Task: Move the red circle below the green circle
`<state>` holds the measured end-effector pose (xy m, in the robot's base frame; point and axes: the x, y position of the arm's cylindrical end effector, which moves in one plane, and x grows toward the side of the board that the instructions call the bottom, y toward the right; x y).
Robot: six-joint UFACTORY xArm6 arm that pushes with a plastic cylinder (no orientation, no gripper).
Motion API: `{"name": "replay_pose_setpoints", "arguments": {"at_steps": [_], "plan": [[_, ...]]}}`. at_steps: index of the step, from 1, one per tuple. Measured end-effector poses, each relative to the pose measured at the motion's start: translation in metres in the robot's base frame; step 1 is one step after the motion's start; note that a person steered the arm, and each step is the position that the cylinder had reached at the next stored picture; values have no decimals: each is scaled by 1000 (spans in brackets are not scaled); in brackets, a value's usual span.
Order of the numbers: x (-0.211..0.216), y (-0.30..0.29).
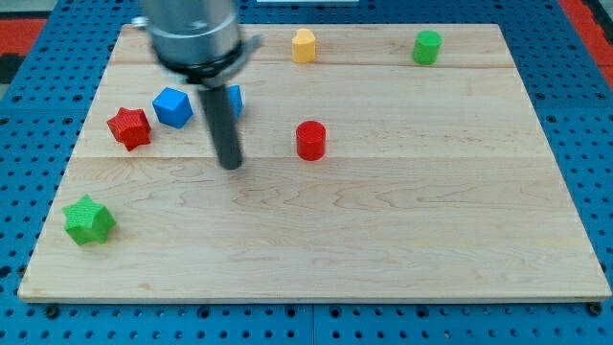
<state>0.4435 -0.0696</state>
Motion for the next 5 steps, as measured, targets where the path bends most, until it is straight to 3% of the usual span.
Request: {"name": "replay_pose_setpoints", "arguments": {"at_steps": [1,2,5], "plan": [[-17,65],[-33,67],[-51,204]]}}
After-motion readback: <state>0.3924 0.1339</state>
